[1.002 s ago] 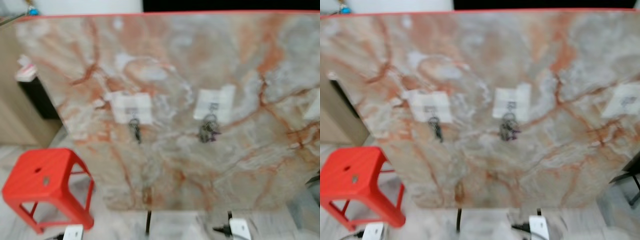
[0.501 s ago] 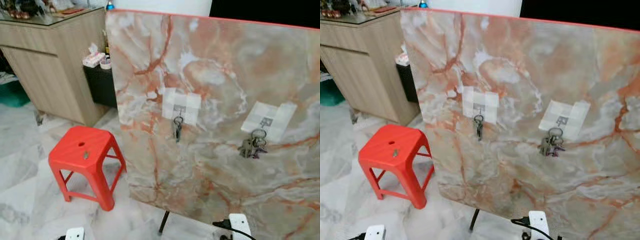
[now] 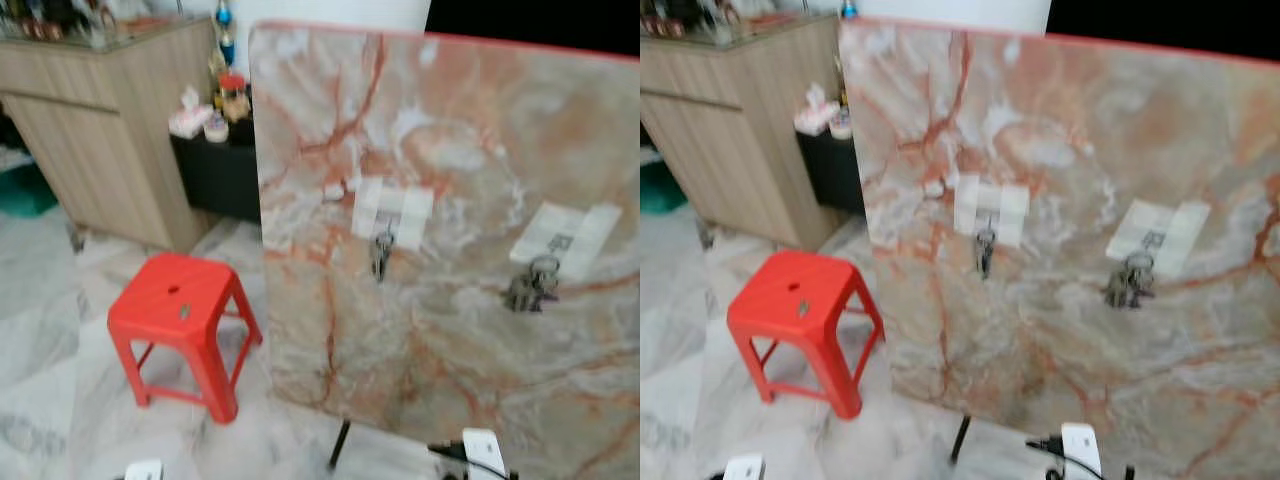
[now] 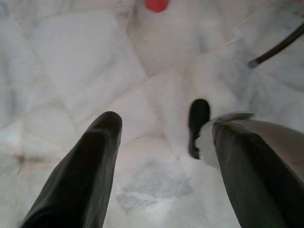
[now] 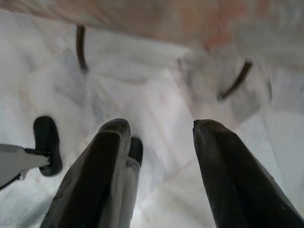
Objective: Hang keys on a hook
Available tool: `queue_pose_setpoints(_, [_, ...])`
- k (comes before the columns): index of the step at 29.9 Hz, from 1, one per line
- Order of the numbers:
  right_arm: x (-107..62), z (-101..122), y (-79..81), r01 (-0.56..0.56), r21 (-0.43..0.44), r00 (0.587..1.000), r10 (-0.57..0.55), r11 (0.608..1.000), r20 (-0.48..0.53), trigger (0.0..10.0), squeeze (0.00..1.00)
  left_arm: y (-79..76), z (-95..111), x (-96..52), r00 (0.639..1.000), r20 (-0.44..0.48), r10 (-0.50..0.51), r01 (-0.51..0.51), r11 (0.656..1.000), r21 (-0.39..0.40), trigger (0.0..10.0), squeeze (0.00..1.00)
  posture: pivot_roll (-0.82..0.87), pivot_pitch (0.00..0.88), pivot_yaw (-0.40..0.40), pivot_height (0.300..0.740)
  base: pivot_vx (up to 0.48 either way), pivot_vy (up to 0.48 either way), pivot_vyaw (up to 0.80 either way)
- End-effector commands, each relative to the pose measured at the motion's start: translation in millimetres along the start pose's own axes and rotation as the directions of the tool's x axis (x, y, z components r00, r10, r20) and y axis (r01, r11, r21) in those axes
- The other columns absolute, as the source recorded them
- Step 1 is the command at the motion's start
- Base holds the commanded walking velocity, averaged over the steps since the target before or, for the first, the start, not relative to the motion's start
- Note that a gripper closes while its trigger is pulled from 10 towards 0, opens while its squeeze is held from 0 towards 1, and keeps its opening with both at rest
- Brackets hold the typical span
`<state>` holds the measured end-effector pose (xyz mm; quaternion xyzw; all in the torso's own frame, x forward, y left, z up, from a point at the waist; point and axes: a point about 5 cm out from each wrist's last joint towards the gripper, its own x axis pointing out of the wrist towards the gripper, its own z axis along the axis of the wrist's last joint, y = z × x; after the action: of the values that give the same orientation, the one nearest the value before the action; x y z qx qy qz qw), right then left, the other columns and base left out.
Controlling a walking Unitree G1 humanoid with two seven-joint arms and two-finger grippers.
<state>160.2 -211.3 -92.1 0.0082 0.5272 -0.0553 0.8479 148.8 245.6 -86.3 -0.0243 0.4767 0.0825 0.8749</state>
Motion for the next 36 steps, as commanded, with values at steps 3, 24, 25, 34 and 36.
queue_pose_setpoints(3, [0.4, 3.3, 2.2, -0.004, 0.024, 1.0, 0.004, 1.0, 0.014, 10.0, 0.0, -2.3, 0.7, 0.6, 1.0, 0.002, 0.008, -0.008, 1.0, -0.009, 10.0, 0.0, 0.07, 0.0, -0.054, 0.74, 0.0, 0.333, 0.0])
queue_pose_setpoints(24, [0.4, 4.3, 1.8, -0.001, 0.03, 1.0, 0.001, 1.0, 0.014, 10.0, 0.0, 14.5, -9.7, -4.8, 1.0, -0.009, 0.027, -0.027, 0.999, -0.038, 10.0, 0.0, 0.08, 0.0, -0.058, 0.74, 0.0, 0.333, 0.0])
queue_pose_setpoints(25, [0.4, 4.3, 1.8, -0.001, 0.03, 1.0, 0.001, 1.0, 0.014, 10.0, 0.0, 14.5, -9.7, -4.8, 1.0, -0.009, 0.027, -0.027, 0.999, -0.038, 10.0, 0.0, 0.08, 0.0, -0.058, 0.74, 0.0, 0.33, 0.0])
queue_pose_setpoints(34, [0.4, 4.0, 2.0, -0.002, 0.027, 1.0, 0.002, 1.0, 0.014, 10.0, 0.0, 8.7, -4.0, -2.5, 1.0, 0.004, 0.018, -0.018, 0.999, -0.038, 10.0, 0.0, 0.09, 0.0, -0.058, 0.74, 0.0, 0.332, 0.0])
queue_pose_setpoints(36, [0.5, 4.0, 2.5, -0.003, 0.026, 1.0, 0.003, 1.0, 0.014, 10.0, 0.0, 9.0, -2.5, -2.2, 1.0, 0.006, 0.019, -0.019, 0.999, -0.037, 10.0, 0.0, 0.09, 0.0, -0.056, 0.74, 0.0, 0.334, 0.0])
